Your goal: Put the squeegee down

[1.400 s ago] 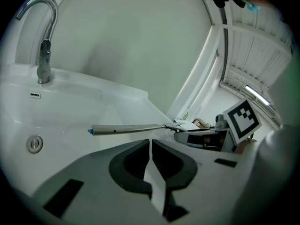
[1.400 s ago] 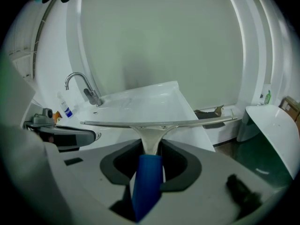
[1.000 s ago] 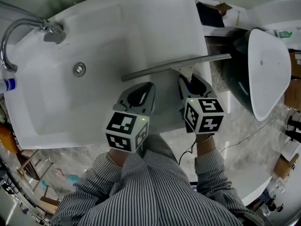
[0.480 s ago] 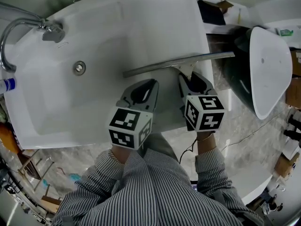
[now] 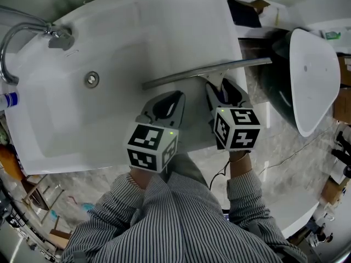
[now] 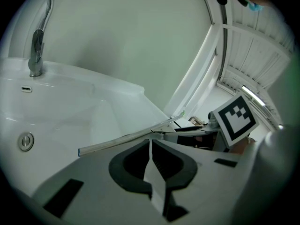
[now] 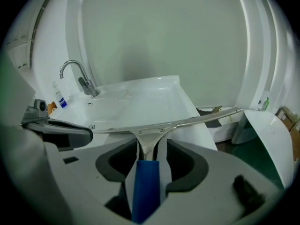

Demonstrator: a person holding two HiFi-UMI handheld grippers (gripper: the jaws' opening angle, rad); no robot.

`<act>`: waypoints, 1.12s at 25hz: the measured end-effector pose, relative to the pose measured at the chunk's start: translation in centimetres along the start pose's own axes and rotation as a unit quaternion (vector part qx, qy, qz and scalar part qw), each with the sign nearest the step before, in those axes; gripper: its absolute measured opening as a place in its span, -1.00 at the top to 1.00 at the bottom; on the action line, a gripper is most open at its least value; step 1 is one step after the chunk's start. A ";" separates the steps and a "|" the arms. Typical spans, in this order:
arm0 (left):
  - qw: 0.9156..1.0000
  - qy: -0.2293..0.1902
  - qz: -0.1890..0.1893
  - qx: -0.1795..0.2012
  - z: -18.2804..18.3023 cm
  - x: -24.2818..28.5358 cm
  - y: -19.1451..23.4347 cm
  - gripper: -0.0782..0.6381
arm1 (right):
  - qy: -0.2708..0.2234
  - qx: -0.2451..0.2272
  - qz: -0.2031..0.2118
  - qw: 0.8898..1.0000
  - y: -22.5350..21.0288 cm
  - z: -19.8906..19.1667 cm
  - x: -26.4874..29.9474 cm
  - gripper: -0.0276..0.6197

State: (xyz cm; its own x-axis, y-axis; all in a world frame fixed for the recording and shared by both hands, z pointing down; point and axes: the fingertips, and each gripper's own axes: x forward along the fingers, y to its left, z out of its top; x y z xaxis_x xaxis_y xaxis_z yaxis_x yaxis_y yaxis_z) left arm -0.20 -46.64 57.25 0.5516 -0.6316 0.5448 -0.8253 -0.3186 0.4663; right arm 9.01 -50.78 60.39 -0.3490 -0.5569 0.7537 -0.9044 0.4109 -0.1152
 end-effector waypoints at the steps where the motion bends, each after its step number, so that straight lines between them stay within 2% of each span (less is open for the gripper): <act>1: 1.000 0.000 -0.001 0.001 0.0 0.0 -0.1 0.70 | -0.001 0.000 -0.002 1.000 0.0 0.0 -0.1 0.29; 12: 1.000 -0.014 -0.006 0.023 1.3 -1.3 -1.2 0.70 | -0.030 -0.018 -0.013 0.999 0.7 1.5 -2.1 0.28; 23: 0.997 -0.046 -0.013 0.064 4.4 -4.6 -3.7 0.70 | -0.108 -0.015 -0.007 0.994 2.6 6.1 -7.5 0.28; 28: 0.995 -0.064 -0.018 0.079 6.1 -6.4 -4.8 0.70 | -0.139 -0.020 -0.002 0.990 3.7 8.1 -10.3 0.35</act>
State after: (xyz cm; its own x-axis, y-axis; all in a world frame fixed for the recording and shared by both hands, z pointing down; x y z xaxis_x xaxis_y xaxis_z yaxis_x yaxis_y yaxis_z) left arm -0.49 -45.38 47.29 0.5702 -0.6994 0.4310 -0.8191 -0.4435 0.3639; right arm 7.27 -49.40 46.98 -0.4052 -0.7335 0.5457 -0.8972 0.4336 -0.0833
